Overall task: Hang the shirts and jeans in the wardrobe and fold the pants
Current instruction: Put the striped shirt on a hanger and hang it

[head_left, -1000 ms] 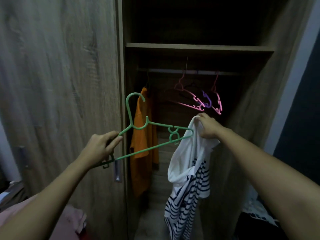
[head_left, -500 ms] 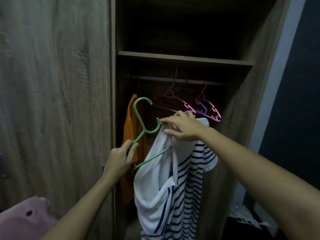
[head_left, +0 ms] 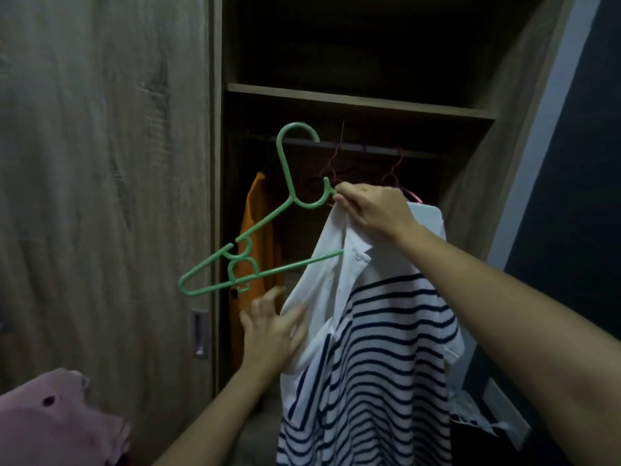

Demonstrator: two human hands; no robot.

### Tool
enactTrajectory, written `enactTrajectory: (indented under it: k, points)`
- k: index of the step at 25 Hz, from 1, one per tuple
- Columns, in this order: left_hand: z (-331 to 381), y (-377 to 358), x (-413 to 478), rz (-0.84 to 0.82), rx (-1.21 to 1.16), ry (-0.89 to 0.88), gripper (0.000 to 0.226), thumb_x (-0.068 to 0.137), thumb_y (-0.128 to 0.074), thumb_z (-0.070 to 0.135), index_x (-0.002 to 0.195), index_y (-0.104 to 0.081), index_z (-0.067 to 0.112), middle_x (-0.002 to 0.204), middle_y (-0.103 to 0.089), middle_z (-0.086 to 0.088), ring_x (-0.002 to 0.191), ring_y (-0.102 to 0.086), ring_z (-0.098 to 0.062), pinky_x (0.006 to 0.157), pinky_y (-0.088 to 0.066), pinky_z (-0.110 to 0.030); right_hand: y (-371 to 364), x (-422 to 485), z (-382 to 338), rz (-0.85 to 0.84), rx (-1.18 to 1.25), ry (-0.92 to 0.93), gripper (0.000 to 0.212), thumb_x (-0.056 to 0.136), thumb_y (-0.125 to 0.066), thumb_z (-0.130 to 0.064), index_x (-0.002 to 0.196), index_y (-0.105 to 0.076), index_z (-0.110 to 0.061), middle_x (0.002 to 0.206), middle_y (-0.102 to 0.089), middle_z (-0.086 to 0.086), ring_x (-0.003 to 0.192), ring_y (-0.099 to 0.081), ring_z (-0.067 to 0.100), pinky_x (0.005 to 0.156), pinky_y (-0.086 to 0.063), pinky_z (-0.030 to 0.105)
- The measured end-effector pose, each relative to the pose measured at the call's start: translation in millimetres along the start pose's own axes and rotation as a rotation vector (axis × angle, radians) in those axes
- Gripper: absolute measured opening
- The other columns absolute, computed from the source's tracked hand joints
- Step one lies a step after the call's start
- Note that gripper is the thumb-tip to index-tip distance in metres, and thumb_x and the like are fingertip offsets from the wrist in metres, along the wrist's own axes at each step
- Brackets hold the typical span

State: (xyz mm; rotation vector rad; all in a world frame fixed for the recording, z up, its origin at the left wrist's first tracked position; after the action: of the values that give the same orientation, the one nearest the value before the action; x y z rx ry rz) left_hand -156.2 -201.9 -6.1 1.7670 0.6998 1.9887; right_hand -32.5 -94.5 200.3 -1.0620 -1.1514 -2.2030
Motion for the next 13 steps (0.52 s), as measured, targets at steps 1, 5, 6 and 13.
enactTrajectory:
  k: [1, 5, 6, 13]
  points:
    - [-8.6, -20.6, -5.1, -0.275, -0.060, 0.154, 0.040, 0.084, -0.052, 0.044, 0.123, -0.044, 0.039, 0.138, -0.024, -0.008, 0.123, -0.032, -0.030, 0.096, -0.038, -0.050, 4.2, -0.5, 1.6, 0.021, -0.004, -0.002, 0.040, 0.096, -0.031, -0.043, 0.098, -0.061, -0.017, 0.085, -0.069, 0.002, 0.072, -0.066, 0.027, 0.049, -0.042, 0.029]
    - [-39.8, -50.6, -2.2, -0.685, -0.517, 0.347, 0.073, 0.076, -0.071, 0.027, 0.136, -0.031, 0.038, 0.130, -0.025, -0.002, 0.111, -0.040, -0.020, 0.085, -0.041, -0.022, 14.8, -15.7, 21.7, 0.077, -0.002, -0.036, 0.039, 0.096, -0.034, -0.041, 0.101, -0.063, -0.016, 0.089, -0.072, 0.003, 0.077, -0.069, 0.025, 0.051, -0.048, 0.030]
    - [-52.4, -47.4, 6.3, -0.708, -0.578, 0.339, 0.070, 0.073, -0.073, 0.020, 0.132, -0.038, 0.031, 0.125, -0.029, -0.002, 0.109, -0.039, -0.018, 0.082, -0.041, -0.016, 14.8, -24.8, 28.5, 0.083, -0.013, -0.026, 0.040, 0.097, -0.033, -0.042, 0.103, -0.063, -0.017, 0.090, -0.072, 0.003, 0.076, -0.069, 0.025, 0.050, -0.048, 0.029]
    - [-89.6, 6.1, 65.3, -1.011, -0.410, 0.279, 0.063, 0.075, -0.070, 0.032, 0.131, -0.042, 0.030, 0.123, -0.035, 0.000, 0.111, -0.041, -0.020, 0.092, -0.045, -0.032, -12.6, -101.5, 40.4, 0.076, -0.231, 0.022, 0.036, 0.100, -0.024, -0.046, 0.098, -0.053, -0.024, 0.063, -0.059, 0.002, 0.044, -0.057, 0.024, 0.035, -0.032, 0.023]
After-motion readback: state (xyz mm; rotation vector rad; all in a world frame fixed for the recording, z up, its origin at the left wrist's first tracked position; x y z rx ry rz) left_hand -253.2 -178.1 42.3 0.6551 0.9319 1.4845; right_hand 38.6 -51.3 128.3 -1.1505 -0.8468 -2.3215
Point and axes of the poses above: each hand's wrist, its own x-axis towards the middle knuckle, its own y-axis out of the back of the hand, z = x × y, the point moved 5 cm from there along x, towards the middle knuckle
